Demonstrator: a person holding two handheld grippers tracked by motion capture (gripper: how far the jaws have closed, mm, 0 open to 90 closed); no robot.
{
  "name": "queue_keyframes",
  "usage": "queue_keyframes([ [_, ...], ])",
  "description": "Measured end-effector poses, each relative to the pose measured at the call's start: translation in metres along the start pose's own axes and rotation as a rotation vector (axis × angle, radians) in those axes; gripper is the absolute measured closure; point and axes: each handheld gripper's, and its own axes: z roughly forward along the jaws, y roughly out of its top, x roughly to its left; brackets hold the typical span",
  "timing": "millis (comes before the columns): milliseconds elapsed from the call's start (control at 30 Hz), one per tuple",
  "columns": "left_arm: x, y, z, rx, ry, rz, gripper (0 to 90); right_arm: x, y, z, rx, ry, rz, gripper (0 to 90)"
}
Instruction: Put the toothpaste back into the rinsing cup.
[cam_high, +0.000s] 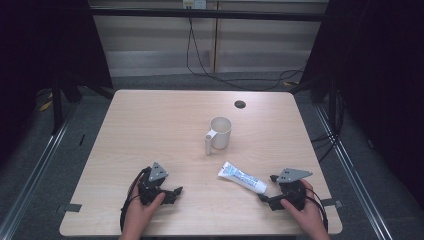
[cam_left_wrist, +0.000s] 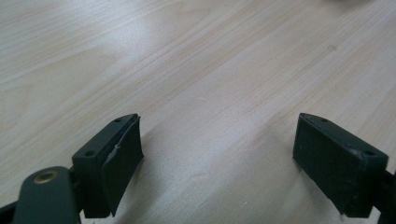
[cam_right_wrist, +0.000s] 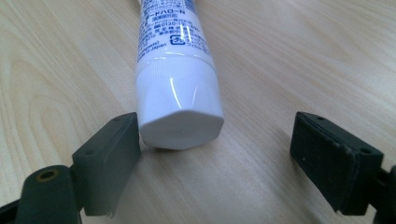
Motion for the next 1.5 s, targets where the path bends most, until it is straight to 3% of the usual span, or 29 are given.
queue_keyframes([
  [367,0.0,0.0,0.0,0.0,0.0,0.003,15.4,0.003,0.003,0.001,0.021,-0.029,0.032,13.6],
  [533,0.0,0.0,0.0,-0.001,0.0,0.002,15.4,0.006,0.013,0.002,0.1,-0.013,0.039,13.9],
  [700,0.0,0.0,0.0,-0.003,0.0,-0.001,15.4,0.012,0.026,0.005,0.152,0.019,-0.007,13.8],
  [733,0.0,0.0,0.0,-0.001,0.0,0.001,15.4,0.014,0.032,0.008,0.19,0.019,-0.036,13.6],
  [767,0.0,0.0,0.0,-0.001,0.0,0.001,15.4,0.014,0.032,0.008,0.19,0.019,-0.036,13.6],
  [800,0.0,0.0,0.0,-0.001,0.0,0.001,15.4,0.016,0.039,0.011,0.24,0.016,-0.06,13.6],
  [1000,0.0,0.0,0.0,-0.001,0.001,-0.001,15.4,0.016,0.055,0.015,0.316,0.027,-0.078,14.0],
  [1300,0.0,0.0,0.0,-0.005,-0.003,-0.005,15.4,0.016,0.073,0.024,0.419,0.063,-0.073,22.9],
  [1500,0.0,0.0,0.0,-0.003,-0.005,-0.002,15.5,0.018,0.084,0.031,0.474,0.062,-0.062,25.3],
])
